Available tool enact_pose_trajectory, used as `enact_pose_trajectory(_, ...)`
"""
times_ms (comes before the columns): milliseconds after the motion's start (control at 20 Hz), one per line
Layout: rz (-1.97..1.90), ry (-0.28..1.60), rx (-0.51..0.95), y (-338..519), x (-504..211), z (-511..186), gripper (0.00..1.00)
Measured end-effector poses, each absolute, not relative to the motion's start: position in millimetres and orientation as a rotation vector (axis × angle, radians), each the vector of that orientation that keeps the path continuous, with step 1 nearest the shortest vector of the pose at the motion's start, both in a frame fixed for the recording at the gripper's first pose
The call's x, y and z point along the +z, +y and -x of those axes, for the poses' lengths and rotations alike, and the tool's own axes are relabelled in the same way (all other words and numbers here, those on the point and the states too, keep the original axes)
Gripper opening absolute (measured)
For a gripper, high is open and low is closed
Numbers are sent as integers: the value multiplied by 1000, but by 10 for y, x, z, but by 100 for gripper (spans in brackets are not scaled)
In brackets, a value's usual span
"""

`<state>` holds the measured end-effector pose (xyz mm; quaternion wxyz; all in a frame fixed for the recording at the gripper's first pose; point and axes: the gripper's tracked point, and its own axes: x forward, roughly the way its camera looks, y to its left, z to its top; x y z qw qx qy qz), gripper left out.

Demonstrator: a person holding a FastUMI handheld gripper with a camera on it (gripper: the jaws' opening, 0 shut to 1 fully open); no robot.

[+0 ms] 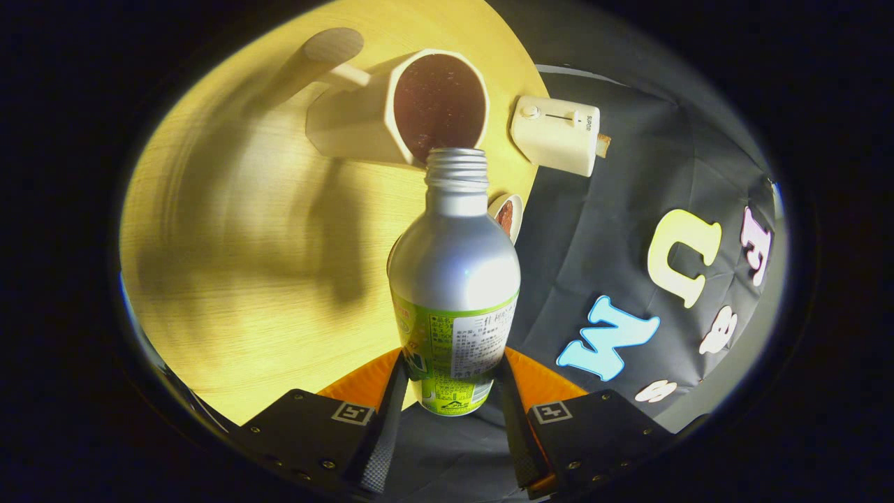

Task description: Take the bottle from table, then pour the juice into the cup, finally place the bottle on the coaster

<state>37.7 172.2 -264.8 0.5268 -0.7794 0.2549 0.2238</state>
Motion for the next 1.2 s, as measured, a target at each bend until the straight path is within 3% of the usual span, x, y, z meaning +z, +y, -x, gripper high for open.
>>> enact_pose_trajectory(1200,1973,634,551,1690,-2513,-427,67)
